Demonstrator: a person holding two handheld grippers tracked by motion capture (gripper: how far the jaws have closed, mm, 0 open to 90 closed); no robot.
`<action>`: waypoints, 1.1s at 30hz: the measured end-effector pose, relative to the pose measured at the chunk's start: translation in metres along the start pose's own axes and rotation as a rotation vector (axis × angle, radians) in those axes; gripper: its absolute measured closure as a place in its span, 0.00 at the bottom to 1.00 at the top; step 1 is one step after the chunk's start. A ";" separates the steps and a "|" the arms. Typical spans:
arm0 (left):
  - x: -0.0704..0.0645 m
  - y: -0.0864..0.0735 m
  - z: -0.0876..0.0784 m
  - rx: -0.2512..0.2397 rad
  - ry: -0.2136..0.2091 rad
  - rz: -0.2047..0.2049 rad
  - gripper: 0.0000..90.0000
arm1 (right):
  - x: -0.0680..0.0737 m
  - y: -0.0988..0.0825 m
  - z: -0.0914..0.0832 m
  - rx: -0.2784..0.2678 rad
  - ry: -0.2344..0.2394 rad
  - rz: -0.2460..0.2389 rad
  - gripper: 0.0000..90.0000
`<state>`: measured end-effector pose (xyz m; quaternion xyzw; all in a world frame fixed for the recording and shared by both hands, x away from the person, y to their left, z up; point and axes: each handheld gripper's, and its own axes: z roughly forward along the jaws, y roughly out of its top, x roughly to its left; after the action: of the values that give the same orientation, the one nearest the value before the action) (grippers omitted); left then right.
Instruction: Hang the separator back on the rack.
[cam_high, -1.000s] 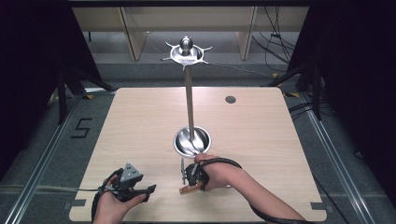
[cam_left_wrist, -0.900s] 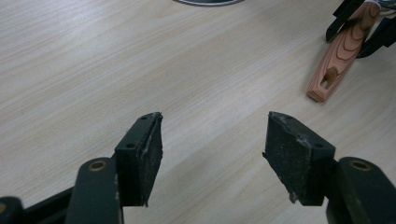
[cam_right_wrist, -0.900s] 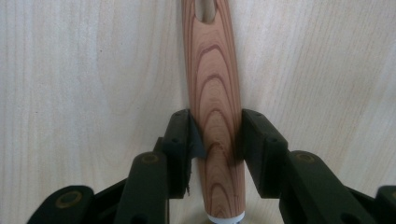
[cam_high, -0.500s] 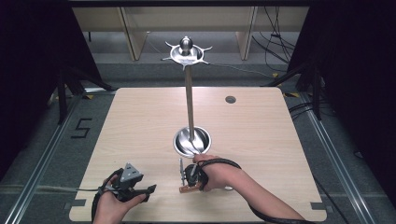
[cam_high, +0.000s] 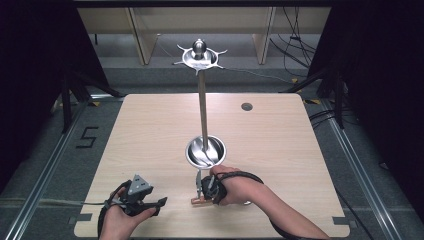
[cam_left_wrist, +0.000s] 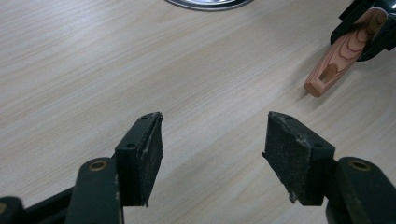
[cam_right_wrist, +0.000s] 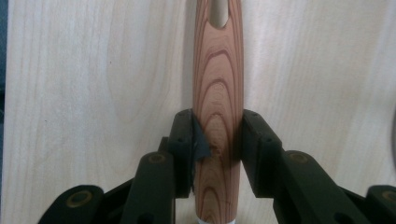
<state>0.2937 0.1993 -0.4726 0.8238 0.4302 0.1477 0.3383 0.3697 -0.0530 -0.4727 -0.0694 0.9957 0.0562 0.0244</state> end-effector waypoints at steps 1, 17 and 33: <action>0.000 0.000 0.001 -0.015 0.001 -0.017 0.40 | 0.003 0.000 -0.001 -0.014 0.011 0.052 0.76; 0.001 0.000 0.000 -0.013 -0.002 -0.019 0.40 | 0.003 -0.026 -0.038 -0.207 -0.158 0.148 0.76; 0.000 0.001 0.000 -0.036 0.009 -0.032 0.41 | 0.010 -0.054 -0.072 -0.438 -0.287 0.299 0.76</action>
<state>0.2939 0.1989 -0.4715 0.8098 0.4423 0.1536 0.3535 0.3649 -0.1153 -0.4079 0.0832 0.9454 0.2818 0.1407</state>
